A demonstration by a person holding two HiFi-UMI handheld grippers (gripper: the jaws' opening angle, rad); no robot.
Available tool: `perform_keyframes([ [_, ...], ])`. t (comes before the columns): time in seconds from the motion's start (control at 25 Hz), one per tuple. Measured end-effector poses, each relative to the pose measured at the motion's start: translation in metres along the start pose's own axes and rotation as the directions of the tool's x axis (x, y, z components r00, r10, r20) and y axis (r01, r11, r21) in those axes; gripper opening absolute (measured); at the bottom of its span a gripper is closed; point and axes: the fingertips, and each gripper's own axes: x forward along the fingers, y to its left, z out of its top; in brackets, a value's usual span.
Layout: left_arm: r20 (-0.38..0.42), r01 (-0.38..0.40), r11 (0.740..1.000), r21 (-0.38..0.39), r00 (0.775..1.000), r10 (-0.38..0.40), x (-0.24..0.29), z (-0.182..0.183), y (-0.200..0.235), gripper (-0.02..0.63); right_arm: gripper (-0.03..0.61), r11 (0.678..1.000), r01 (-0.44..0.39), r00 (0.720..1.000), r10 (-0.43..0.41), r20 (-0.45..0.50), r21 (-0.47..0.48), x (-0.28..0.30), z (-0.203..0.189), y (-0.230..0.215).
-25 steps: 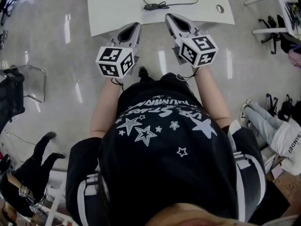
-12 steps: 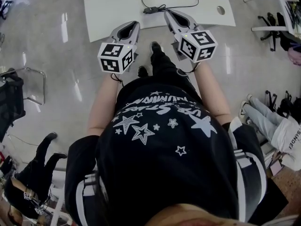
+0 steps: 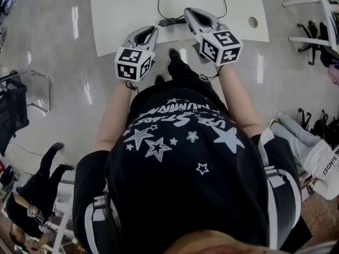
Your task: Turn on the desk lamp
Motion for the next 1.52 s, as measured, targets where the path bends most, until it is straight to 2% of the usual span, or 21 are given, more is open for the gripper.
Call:
perform_keyframes([
  [0.16, -0.073, -0.003, 1.0, 0.027, 0.997, 0.005, 0.02, -0.017, 0.016, 0.015, 0.005, 1.0, -0.016, 0.999, 0.016, -0.029, 0.018, 0.017, -0.006, -0.014],
  [0.36, -0.108, 0.056, 0.997, 0.048, 0.993, -0.051, 0.031, -0.025, 0.018, 0.07, 0.006, 0.999, -0.028, 0.998, 0.03, -0.053, 0.033, 0.031, -0.011, -0.021],
  [0.48, -0.121, 0.081, 0.996, 0.048, 0.99, -0.075, 0.036, -0.03, 0.016, 0.113, 0.006, 0.999, -0.035, 0.997, 0.038, -0.064, 0.038, 0.035, -0.014, -0.023],
  [0.64, -0.161, 0.123, 0.991, 0.044, 0.98, -0.115, 0.048, -0.036, 0.011, 0.206, 0.005, 0.999, -0.039, 0.996, 0.042, -0.079, 0.033, 0.038, -0.015, -0.028],
  [1.24, -0.191, 0.155, 0.978, 0.139, 0.973, -0.127, 0.07, -0.033, 0.01, 0.209, 0.006, 0.998, -0.041, 0.993, 0.045, -0.113, 0.041, 0.041, -0.025, -0.039],
  [1.52, -0.217, 0.199, 0.971, 0.133, 0.962, -0.167, 0.073, -0.035, 0.008, 0.206, 0.006, 0.998, -0.053, 0.99, 0.056, -0.132, 0.027, 0.044, -0.029, -0.037],
])
